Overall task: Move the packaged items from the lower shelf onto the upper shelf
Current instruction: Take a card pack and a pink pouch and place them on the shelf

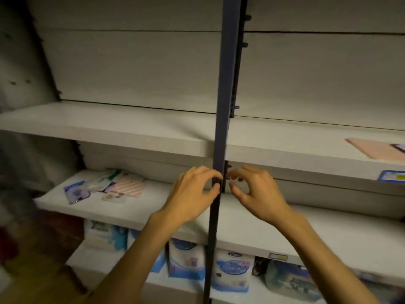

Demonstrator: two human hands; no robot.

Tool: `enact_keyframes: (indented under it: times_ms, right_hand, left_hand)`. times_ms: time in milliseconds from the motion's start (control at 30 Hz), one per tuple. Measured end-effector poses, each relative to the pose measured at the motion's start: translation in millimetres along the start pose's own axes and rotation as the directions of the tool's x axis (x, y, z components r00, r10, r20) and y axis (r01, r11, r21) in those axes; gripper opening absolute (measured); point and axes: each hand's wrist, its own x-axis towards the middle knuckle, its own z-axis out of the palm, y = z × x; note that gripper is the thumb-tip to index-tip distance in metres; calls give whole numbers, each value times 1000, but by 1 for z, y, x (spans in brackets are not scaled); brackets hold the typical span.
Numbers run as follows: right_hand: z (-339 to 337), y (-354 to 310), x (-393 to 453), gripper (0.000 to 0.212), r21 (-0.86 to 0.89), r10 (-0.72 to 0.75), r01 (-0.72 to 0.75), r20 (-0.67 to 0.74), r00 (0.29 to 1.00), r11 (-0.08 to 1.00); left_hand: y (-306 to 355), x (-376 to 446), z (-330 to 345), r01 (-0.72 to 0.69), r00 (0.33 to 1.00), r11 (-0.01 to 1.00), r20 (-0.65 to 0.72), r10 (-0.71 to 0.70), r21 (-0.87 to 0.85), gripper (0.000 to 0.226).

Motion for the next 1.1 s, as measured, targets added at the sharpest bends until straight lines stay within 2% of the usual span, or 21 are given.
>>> enact_keyframes:
  times_ms: [300, 567, 700, 867, 1033, 1100]
  right_hand:
    - [132, -103, 58, 32, 23, -7, 3, 167, 986, 1000]
    - [247, -136, 132, 33, 47, 29, -44, 284, 958, 998]
    - [307, -150, 174, 33, 76, 71, -106, 364, 929, 991]
    - [369, -162, 215, 34, 54, 92, -126, 417, 904, 991]
    - [417, -169, 228, 34, -4, 150, -170, 492, 858, 985]
    - [432, -173, 231, 34, -19, 189, -209, 516, 836, 978]
  left_hand:
    - [-155, -56, -59, 209, 978, 975, -13, -209, 78, 25]
    - [-296, -55, -86, 361, 932, 930, 20, -363, 66, 22]
    - [-374, -54, -95, 460, 878, 881, 95, -470, 105, 20]
    - [-457, -46, -113, 599, 764, 775, 145, -629, 203, 19]
    - [-537, -52, -116, 763, 538, 557, 154, -829, 327, 35]
    - [-572, -56, -114, 818, 468, 490, 147, -871, 300, 41]
